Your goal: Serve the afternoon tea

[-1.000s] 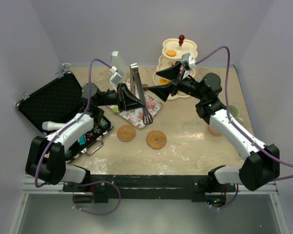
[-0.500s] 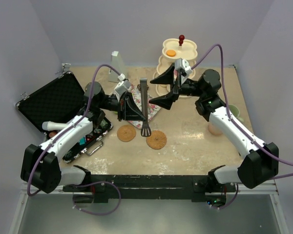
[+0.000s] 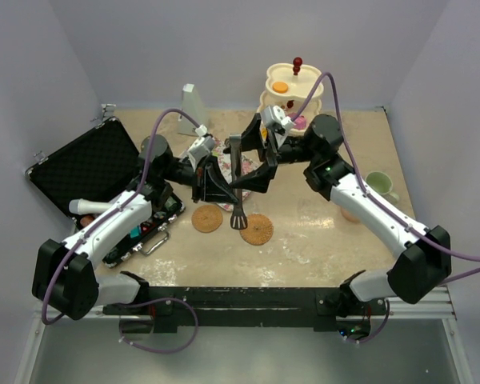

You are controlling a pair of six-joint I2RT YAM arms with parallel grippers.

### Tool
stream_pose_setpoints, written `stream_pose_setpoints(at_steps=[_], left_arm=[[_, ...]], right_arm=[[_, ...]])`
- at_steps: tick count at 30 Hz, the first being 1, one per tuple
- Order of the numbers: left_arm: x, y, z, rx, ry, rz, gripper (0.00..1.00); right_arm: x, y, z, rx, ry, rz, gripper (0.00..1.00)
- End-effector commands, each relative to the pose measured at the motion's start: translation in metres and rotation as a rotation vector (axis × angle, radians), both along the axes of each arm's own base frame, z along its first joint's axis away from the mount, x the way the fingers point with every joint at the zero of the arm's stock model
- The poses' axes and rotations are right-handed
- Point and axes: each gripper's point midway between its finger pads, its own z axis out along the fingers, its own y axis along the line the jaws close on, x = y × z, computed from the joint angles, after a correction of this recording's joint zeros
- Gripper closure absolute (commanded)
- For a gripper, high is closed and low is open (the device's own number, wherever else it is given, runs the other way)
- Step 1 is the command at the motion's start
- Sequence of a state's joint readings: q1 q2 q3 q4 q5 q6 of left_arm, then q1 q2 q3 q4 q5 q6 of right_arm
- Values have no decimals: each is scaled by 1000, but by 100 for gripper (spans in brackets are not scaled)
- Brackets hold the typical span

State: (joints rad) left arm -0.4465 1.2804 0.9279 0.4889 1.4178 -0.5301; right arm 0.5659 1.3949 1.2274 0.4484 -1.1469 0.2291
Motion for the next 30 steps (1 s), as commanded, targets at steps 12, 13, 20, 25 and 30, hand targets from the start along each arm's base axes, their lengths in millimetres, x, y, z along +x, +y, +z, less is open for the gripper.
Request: stream_pose_setpoints(at_steps=[12,13,20,25,30], left_arm=[[5,-2,22,-49,-147,45,100],[5,-2,22,-49,-149,48,100],[12,-1,23,-50,-154,79,100],[27,1,23,-46,-145,143,90],[49,14,25,-39,-142,238,42]], right_arm=[[8,9,-8,-39,53,-60,14],[10,10,-12,-49,63,-65,17],[16,10,-23,-80,80,-97,42],[21,11,-23,-78,95,-117,57],[46,11,-22,-63,122,-248,65]])
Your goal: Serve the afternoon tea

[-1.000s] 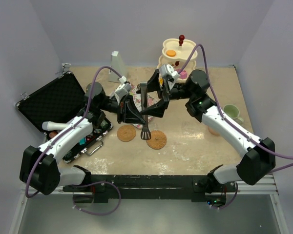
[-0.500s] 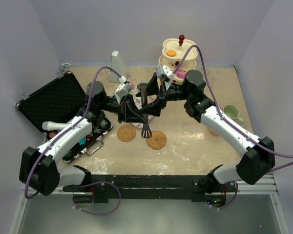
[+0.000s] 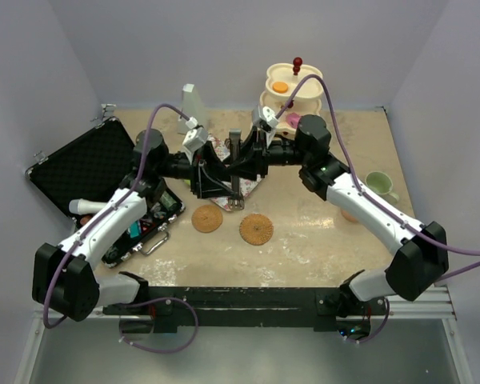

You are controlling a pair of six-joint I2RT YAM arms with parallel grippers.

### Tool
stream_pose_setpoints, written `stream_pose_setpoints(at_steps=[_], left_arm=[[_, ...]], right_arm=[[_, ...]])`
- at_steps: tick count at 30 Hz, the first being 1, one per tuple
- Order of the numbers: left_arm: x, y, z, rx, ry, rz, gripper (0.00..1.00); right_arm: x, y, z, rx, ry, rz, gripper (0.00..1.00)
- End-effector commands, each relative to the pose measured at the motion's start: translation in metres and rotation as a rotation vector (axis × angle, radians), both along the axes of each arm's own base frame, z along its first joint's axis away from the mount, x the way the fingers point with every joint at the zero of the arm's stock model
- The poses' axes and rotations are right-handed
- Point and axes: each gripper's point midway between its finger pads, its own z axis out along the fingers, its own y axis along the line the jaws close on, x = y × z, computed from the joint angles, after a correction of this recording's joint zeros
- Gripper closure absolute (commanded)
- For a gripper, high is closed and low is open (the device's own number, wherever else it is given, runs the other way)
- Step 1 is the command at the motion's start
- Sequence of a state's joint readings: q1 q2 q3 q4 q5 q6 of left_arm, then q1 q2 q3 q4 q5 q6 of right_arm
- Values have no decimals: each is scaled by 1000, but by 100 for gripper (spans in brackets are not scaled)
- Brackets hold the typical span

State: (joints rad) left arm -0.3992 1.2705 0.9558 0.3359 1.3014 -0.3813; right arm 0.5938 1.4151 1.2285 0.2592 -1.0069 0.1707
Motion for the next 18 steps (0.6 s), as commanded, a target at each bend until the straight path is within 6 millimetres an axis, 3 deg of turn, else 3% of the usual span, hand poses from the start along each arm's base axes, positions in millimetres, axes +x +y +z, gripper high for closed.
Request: stream_pose_setpoints(at_steps=[1,5,9,14,18], left_arm=[[20,13,28,-36,-113,90,36],[33,22,22,10,-120,147,18],[53,41,12,100,-151,269,11],[105,84,9,167,-195,578,9],[157,122,-3,207,-132,945,8]], right_arm=[[35,-2,11,22,-9,-173,66],[56,-7,19,56,-9,-268,69],[78,-15,31,114,-38,-394,69],[113,-29,32,200,-55,-598,68],[136,-36,24,282,-63,-728,68]])
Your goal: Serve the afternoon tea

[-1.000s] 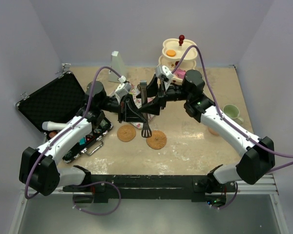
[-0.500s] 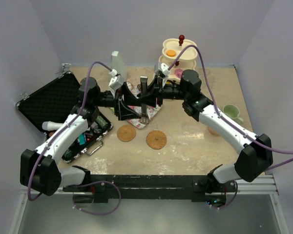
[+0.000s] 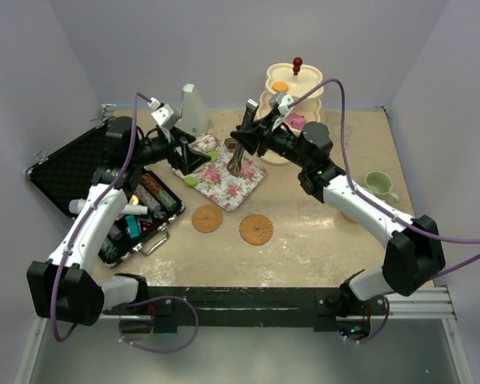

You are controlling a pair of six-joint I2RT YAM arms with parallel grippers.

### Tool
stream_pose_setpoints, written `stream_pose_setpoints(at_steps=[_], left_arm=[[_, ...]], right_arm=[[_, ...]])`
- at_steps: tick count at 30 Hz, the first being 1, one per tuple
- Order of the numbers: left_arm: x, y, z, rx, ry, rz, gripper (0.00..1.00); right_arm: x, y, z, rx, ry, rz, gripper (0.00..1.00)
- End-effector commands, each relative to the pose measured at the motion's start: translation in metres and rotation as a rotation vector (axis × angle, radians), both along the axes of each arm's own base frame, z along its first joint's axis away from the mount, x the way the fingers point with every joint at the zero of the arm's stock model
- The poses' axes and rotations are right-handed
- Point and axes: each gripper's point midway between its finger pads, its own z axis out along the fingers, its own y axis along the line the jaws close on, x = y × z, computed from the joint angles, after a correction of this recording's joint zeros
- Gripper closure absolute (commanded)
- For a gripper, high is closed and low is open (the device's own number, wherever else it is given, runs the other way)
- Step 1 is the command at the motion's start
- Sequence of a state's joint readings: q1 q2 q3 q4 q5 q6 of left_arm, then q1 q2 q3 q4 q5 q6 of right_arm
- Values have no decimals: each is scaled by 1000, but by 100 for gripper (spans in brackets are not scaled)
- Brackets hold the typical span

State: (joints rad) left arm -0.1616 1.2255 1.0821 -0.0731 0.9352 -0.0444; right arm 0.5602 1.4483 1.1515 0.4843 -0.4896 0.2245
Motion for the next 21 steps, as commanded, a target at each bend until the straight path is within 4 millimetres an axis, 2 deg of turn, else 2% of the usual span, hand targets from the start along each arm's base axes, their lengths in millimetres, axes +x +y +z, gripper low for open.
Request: stream_pose_setpoints(at_steps=[1,4,9,12,21], left_arm=[[57,48,-6,44,-8,425,8],[76,72,-21,67,44,600,6],[87,96,-36,108,73,752,5],[88,96,-40,113,83,751,5],[94,91,-59,131,141,731,5]], right_arm=[[36,-14,17,149,-90,-208,68],[61,-7,2,146,-82,-271,67],[96,4,-19,140,-109,-412,64],[115,10,-28,113,-136,-478,64],[149,20,-26,52,-192,-559,56]])
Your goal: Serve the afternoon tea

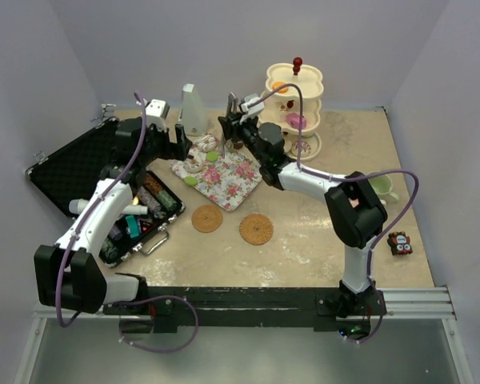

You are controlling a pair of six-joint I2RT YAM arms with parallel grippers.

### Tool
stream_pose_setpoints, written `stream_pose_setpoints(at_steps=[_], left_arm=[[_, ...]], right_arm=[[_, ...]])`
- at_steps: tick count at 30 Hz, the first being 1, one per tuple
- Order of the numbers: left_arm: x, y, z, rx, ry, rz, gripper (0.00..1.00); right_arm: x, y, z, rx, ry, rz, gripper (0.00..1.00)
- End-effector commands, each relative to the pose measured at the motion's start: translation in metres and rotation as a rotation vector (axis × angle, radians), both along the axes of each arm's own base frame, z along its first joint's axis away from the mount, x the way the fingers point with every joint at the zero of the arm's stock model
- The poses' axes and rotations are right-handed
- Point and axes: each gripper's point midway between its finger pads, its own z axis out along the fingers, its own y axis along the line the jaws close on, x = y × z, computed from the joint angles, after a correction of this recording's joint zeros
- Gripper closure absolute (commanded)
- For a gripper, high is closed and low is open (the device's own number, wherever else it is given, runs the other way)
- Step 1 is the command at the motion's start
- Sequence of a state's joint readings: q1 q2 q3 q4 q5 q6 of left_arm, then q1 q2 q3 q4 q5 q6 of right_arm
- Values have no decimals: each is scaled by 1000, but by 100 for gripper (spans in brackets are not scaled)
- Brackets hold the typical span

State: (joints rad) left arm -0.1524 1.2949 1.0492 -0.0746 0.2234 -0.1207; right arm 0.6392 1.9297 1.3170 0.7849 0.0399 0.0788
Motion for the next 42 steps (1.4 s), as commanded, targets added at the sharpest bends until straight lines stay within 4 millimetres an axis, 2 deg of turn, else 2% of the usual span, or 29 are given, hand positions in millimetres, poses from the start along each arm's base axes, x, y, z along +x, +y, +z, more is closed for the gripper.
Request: stream_pose_setpoints(at_steps=[1,8,14,22,29,37,39,42], left_arm=[[6,0,-4,-25,18,14,5],[6,-6,-10,-38,43,-16,5],[6,-8,-11,-42,50,-26,5],[6,-9,-11,-44,51,-29,5],[5,-10,-10,-47,50,-32,5],[5,-11,-10,-52,50,-37,5],[5,-11,-9,-54,48,-39,5],[5,-12,-10,-57,50,-44,5]], right_arm=[[17,-9,64,21,-175,-99,55],[43,8,46,-86,-165,-113,52],[58,20,19,-141,-132,-109,49],[61,32,-5,-226,-139,-146,48],[61,35,-3,-248,-172,-166,49],[64,38,-16,-310,-182,-176,59],[64,39,-16,-322,-183,-178,63],[64,39,-17,-329,-187,-176,74]])
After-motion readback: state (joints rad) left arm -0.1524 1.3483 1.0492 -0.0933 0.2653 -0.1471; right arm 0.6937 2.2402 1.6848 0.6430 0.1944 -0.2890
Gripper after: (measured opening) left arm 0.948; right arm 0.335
